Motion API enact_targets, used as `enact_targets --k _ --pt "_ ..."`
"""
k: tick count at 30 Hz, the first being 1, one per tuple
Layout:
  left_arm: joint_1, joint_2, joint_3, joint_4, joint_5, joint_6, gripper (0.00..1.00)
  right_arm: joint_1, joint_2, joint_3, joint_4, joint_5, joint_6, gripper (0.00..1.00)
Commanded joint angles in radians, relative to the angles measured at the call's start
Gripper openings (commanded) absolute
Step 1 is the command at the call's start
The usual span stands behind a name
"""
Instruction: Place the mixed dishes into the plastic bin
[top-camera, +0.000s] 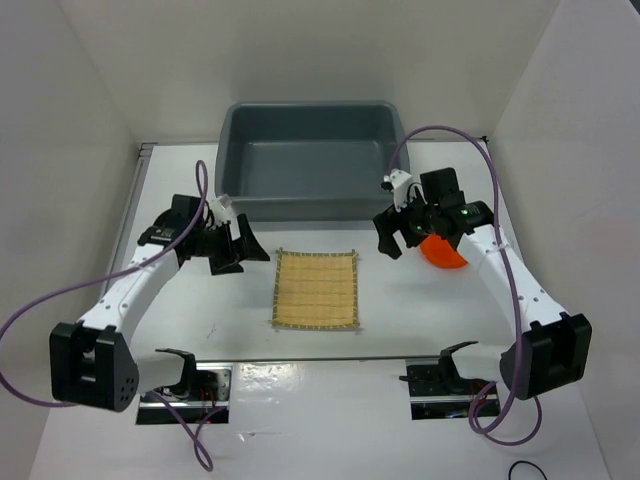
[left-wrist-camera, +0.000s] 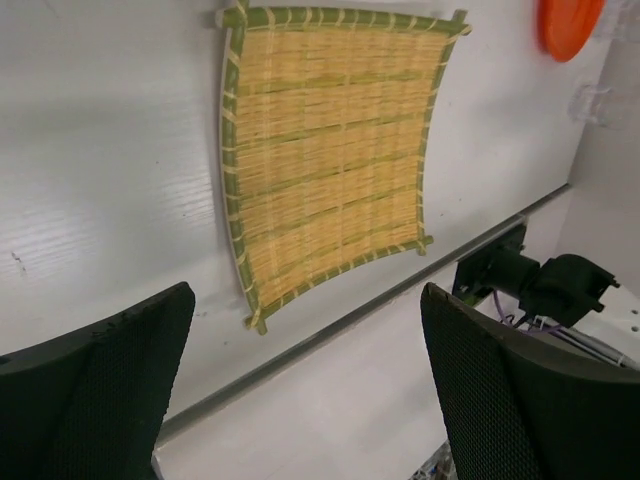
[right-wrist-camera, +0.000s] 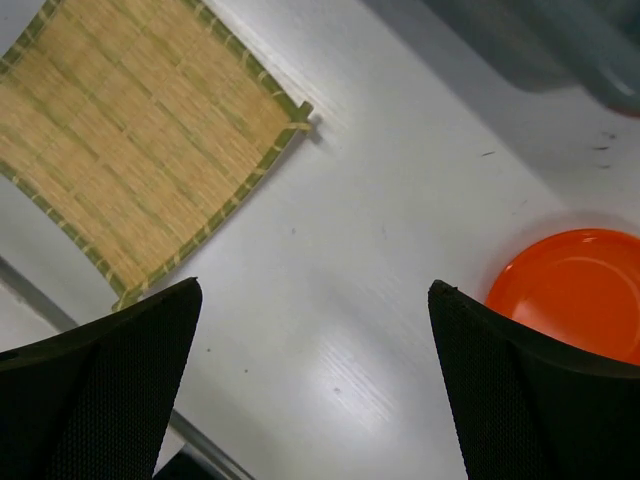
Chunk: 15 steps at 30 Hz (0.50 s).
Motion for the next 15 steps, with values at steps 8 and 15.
enact_targets --k 8,15 --pt "0.003 0.032 -0.151 0.143 0.083 -0.128 1.0 -0.003 0.055 -0.059 0.022 -0.279 0.124 0.98" --pt "0.003 0.052 -0.219 0.183 0.048 -0.153 1.0 0.099 0.117 -0.005 0.042 -0.084 0.069 0.98"
